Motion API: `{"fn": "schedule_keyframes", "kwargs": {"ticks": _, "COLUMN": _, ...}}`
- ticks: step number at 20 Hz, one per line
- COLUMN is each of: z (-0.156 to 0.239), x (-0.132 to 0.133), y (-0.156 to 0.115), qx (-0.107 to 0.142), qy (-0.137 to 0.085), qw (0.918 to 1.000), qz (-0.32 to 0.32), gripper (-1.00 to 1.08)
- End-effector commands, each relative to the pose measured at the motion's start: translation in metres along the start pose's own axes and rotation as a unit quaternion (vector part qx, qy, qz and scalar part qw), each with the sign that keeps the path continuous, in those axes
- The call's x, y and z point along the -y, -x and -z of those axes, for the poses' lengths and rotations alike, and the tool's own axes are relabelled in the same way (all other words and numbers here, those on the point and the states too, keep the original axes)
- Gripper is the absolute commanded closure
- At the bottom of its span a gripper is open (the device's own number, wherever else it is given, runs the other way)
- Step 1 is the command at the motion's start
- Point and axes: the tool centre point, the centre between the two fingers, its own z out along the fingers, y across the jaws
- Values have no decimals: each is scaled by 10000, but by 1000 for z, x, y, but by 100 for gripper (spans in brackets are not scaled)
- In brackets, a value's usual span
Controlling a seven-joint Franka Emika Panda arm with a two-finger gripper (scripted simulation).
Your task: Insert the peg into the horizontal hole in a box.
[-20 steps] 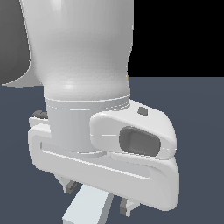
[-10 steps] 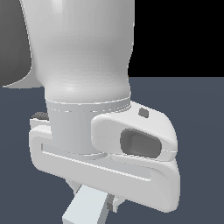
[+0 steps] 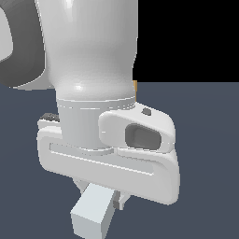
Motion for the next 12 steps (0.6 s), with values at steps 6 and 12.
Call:
{"fn": "schedule_keyframes", "kwargs": {"ticks": 6, "z": 20, "x": 24, "y": -64, "qx": -4, "qy": 19, "qw": 9998, "qz": 210, "gripper": 108}}
{"fn": "schedule_keyframes", "kwargs": {"ticks": 12, "z": 41, "x": 56, "y": -137, "qx": -2, "qy": 20, "qw": 9990, "qz": 444, "gripper": 108}}
